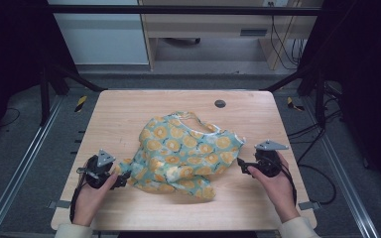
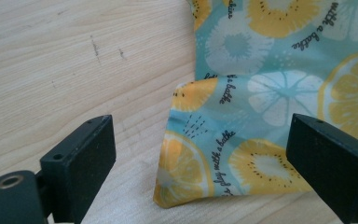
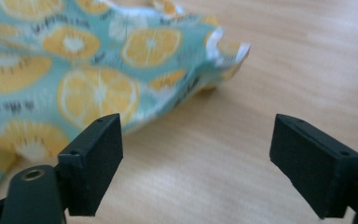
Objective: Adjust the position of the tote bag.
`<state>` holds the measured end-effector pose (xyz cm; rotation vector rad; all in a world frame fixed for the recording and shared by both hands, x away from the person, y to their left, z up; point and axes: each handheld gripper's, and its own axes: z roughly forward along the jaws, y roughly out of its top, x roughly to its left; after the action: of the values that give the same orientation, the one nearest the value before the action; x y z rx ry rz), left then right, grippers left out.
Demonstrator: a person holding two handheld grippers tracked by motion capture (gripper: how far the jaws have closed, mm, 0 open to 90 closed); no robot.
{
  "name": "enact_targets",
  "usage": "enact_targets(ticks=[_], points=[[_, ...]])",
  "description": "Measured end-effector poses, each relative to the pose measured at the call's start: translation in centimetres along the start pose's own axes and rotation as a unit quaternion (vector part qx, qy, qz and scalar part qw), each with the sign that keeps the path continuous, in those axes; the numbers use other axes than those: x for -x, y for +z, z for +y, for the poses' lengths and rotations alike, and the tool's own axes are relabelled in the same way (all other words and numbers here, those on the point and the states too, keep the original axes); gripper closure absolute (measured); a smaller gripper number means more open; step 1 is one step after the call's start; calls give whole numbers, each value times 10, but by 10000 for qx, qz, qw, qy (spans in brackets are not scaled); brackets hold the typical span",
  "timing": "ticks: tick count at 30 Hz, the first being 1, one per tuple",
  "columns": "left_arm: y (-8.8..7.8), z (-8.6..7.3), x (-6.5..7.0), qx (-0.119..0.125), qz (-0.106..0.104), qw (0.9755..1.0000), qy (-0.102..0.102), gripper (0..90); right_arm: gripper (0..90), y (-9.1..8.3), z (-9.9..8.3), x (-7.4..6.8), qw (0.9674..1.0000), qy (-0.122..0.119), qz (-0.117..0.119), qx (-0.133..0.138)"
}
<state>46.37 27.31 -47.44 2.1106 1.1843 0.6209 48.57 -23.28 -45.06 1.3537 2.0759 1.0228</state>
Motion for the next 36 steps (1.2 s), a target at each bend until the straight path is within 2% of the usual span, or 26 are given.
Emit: enact_targets(ticks=[2,3,6,7,8,10,12,17,19,20,22,23,25,29,31,34,36], points=[[-1,-1,0,21,13,10000,-7,84,206,0,17,3,9999,119,59,55],[-2,-1,0,22,6,10000,4,84,206,0,17,3,9999,119,59,55],[-3,-1,0,48,38,10000,14,84,200,5,35,8,9997,236,98,44],[-3,-1,0,46,51,10000,21,84,190,12,45,11,9993,332,142,-18],[-4,-1,-1,37,60,10000,39,84,190,12,45,11,9993,332,142,-18],[-5,-2,-1,57,87,9999,31,83,184,27,58,14,9990,411,116,-133],[-7,-4,-2,49,111,9999,37,84,183,33,60,16,9988,442,79,-177],[-11,-8,-3,0,188,9998,46,84,150,63,63,24,9955,676,112,-655],[-13,-9,-3,31,203,9998,19,83,152,71,62,26,9942,748,133,-765],[-14,-9,-3,36,200,9998,18,84,152,77,59,25,9915,916,257,-885],[-14,-9,-3,32,196,9998,26,84,159,79,57,25,9906,962,314,-917],[-14,-8,-2,30,188,9998,35,84,183,81,55,23,9901,947,342,-982],[-13,-8,-1,41,142,9999,46,84,289,83,51,20,9899,868,450,-1029],[-12,-5,1,97,60,9999,26,84,665,81,47,15,9910,690,662,-939],[-12,-2,2,136,19,9999,44,86,805,74,48,13,9926,622,764,-713],[-13,2,6,213,-47,9997,125,95,869,59,52,5,9939,467,918,-391],[-14,7,7,432,-179,9988,138,100,875,47,56,-3,9942,329,1016,-128]])
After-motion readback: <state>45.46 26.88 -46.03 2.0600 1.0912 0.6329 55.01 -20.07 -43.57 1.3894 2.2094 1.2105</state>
